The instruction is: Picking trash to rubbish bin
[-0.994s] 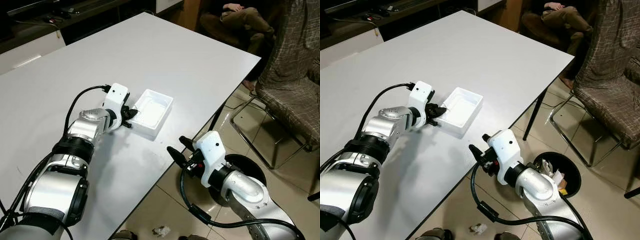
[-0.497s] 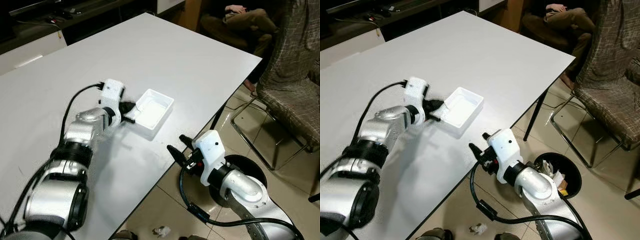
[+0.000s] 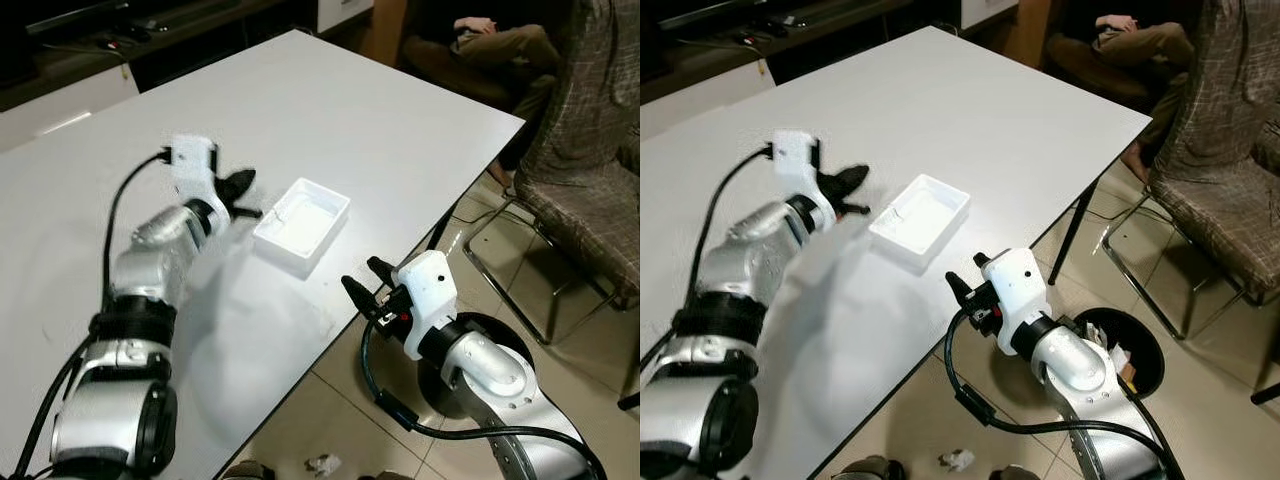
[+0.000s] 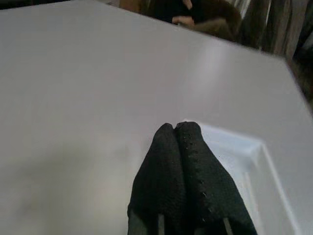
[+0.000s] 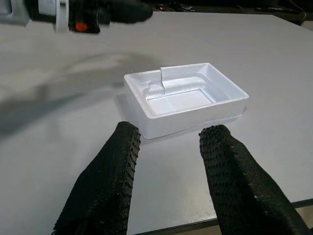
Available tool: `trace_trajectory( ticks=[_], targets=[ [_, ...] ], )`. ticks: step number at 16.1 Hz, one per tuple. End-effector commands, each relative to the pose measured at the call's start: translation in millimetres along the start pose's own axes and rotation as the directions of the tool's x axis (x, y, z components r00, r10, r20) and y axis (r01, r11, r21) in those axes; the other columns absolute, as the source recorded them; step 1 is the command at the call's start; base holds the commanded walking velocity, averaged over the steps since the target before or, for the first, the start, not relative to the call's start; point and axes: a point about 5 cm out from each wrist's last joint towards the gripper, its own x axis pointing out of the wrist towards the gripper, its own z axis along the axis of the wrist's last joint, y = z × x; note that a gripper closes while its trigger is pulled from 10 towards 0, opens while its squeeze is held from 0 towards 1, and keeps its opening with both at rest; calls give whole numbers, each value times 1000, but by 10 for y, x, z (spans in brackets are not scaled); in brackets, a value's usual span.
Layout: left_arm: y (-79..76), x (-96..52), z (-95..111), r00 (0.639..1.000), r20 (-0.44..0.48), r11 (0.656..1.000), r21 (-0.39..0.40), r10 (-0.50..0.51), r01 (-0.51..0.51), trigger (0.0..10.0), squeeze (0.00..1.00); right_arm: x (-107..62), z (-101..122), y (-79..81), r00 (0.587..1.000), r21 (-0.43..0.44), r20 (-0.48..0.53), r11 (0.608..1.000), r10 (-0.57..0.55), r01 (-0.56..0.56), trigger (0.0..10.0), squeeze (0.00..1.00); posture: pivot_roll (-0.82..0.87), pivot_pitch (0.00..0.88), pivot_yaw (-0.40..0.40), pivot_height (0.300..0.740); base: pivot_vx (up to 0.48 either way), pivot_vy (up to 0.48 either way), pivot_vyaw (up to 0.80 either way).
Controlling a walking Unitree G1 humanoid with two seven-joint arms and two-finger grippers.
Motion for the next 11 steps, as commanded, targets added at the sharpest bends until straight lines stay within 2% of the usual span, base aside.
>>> trace_trajectory(
  ticks=[1, 2, 5, 7, 9, 11],
  targets=[
    [-39, 28, 77, 1000, 26, 997, 83, -8, 6, 1059, 0, -5, -8, 7, 1000, -3, 2, 1000, 0, 0, 10000, 0, -72, 44, 20, 740, 0, 0, 0],
    [-52, 68, 141, 999, 39, 994, 110, -27, 23, 10000, 1000, -14, -12, 24, 1000, -10, -5, 1000, 14, -15, 10000, 0, -76, 46, 26, 740, 0, 0, 0],
    [-43, 137, 230, 999, 5, 985, 170, -41, 40, 10000, 1000, -80, -52, 89, 998, -11, -29, 999, 53, -53, 10000, 0, -86, 43, 32, 740, 0, 0, 0],
    [-29, 139, 130, 997, -76, 979, 198, -26, 40, 10000, 1000, -148, -87, 105, 998, -5, -44, 999, 52, -52, 10000, 0, -94, 48, 27, 740, 0, 0, 0],
    [-41, 150, 21, 990, -138, 980, 193, -27, 54, 10000, 1000, -171, -100, 46, 998, -12, -60, 999, 36, -37, 10000, 0, -103, 50, 29, 740, 0, 0, 0],
    [-24, 164, -23, 986, -166, 980, 196, -9, 42, 10000, 1000, -175, -90, -9, 998, -6, -57, 1000, 16, -16, 10000, 0, -97, 55, 26, 740, 0, 0, 0]
  ],
)
